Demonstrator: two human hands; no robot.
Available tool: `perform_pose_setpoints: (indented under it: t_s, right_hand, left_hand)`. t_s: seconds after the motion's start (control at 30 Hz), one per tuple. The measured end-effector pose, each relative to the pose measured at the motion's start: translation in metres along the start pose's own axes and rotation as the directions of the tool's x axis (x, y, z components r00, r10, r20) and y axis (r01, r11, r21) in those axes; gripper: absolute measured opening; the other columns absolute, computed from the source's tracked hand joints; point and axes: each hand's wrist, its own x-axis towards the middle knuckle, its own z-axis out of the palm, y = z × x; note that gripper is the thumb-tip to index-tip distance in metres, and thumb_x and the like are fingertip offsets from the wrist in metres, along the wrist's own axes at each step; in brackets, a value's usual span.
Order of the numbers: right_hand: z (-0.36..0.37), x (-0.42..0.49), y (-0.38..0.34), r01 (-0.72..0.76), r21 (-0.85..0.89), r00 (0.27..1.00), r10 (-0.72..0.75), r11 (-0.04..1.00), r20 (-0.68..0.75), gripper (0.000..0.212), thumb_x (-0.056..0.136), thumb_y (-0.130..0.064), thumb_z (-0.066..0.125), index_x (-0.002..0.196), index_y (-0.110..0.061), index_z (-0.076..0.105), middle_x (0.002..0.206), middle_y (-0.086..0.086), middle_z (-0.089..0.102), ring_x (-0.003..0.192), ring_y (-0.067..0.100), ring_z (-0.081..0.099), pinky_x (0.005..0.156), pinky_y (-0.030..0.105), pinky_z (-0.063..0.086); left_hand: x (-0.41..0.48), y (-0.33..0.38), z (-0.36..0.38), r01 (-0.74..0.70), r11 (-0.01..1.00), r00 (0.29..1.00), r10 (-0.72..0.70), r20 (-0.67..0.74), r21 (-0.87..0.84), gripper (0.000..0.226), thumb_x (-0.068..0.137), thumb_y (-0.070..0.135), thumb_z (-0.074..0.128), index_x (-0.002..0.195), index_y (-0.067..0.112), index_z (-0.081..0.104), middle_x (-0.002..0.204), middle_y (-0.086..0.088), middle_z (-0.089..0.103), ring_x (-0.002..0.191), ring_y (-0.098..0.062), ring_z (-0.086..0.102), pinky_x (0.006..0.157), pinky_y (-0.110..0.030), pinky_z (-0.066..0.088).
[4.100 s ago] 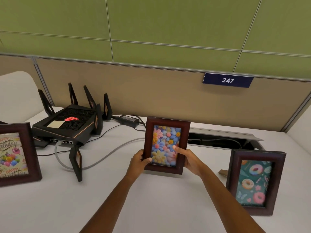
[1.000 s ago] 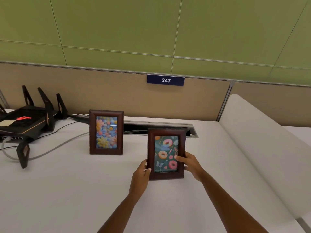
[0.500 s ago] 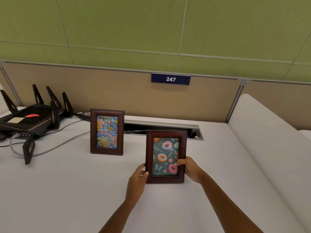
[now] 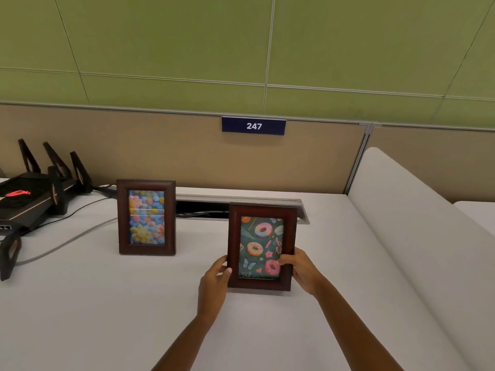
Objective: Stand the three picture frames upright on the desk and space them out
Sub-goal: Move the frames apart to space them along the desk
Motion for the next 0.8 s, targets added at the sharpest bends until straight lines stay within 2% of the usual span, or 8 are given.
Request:
perform_pose_setpoints:
  t_s: [0.13, 0.23, 0.43, 0.53, 0.63, 0.8]
  right_hand:
    - [-0.033, -0.006, -0.011, 0.032, 0.033, 0.996, -0.029, 0.999, -0.086, 0.033, 0.079, 0.009, 0.047, 0.105, -0.010, 0.054, 0.102, 0.008, 0.065, 0.093, 0.023, 0.064, 0.078, 0.032, 0.055]
    - [-0.063, -0.011, -0.018, 0.052, 0.059, 0.987, -0.043, 0.997, -0.152, 0.033, 0.078, 0.011, 0.046, 0.098, -0.013, 0.055, 0.099, 0.008, 0.066, 0.091, 0.023, 0.064, 0.076, 0.031, 0.056]
    - [-0.123, -0.015, -0.026, 0.045, 0.089, 0.966, -0.021, 0.995, -0.256, 0.037, 0.076, 0.011, 0.045, 0.107, -0.008, 0.053, 0.104, 0.012, 0.065, 0.092, 0.026, 0.064, 0.070, 0.030, 0.058]
    - [-0.147, -0.014, -0.029, 0.032, 0.097, 0.961, -0.004, 0.995, -0.278, 0.037, 0.075, 0.013, 0.043, 0.104, -0.008, 0.054, 0.099, 0.010, 0.066, 0.090, 0.026, 0.065, 0.068, 0.030, 0.059]
    - [-0.165, -0.009, -0.030, 0.023, 0.091, 0.955, 0.005, 0.996, -0.296, 0.037, 0.075, 0.014, 0.041, 0.103, -0.007, 0.054, 0.097, 0.009, 0.066, 0.089, 0.025, 0.065, 0.070, 0.031, 0.058]
    - [-0.182, 0.002, -0.030, 0.005, 0.058, 0.951, 0.013, 0.998, -0.310, 0.041, 0.075, 0.014, 0.043, 0.111, -0.004, 0.051, 0.105, 0.013, 0.064, 0.097, 0.029, 0.062, 0.081, 0.037, 0.055]
  left_hand:
    - [0.016, 0.023, 0.031, -0.039, 0.999, 0.998, 0.039, 0.051, -0.004, 0.038, 0.095, 0.012, 0.045, 0.131, 0.004, 0.047, 0.127, -0.018, 0.059, 0.116, -0.033, 0.056, 0.095, -0.040, 0.049]
    - [0.028, 0.038, 0.061, -0.059, 0.998, 0.992, 0.059, 0.111, 0.005, 0.035, 0.095, 0.011, 0.045, 0.129, 0.005, 0.050, 0.123, -0.017, 0.062, 0.112, -0.031, 0.059, 0.093, -0.037, 0.050]
    - [0.041, 0.061, 0.123, -0.066, 0.998, 0.975, 0.066, 0.214, -0.007, 0.034, 0.094, 0.009, 0.044, 0.128, 0.005, 0.051, 0.121, -0.016, 0.063, 0.109, -0.028, 0.061, 0.092, -0.034, 0.051]
    - [0.046, 0.066, 0.147, -0.061, 0.998, 0.967, 0.065, 0.247, -0.020, 0.034, 0.095, 0.007, 0.042, 0.127, 0.004, 0.052, 0.120, -0.017, 0.064, 0.107, -0.029, 0.062, 0.092, -0.034, 0.050]
    - [0.052, 0.068, 0.166, -0.055, 0.998, 0.965, 0.061, 0.254, -0.031, 0.034, 0.095, 0.006, 0.043, 0.127, 0.003, 0.052, 0.120, -0.018, 0.064, 0.108, -0.030, 0.061, 0.094, -0.034, 0.050]
    - [0.058, 0.068, 0.181, -0.037, 0.997, 0.968, 0.051, 0.247, -0.062, 0.033, 0.095, 0.005, 0.042, 0.126, 0.002, 0.052, 0.120, -0.021, 0.063, 0.110, -0.033, 0.060, 0.094, -0.040, 0.052]
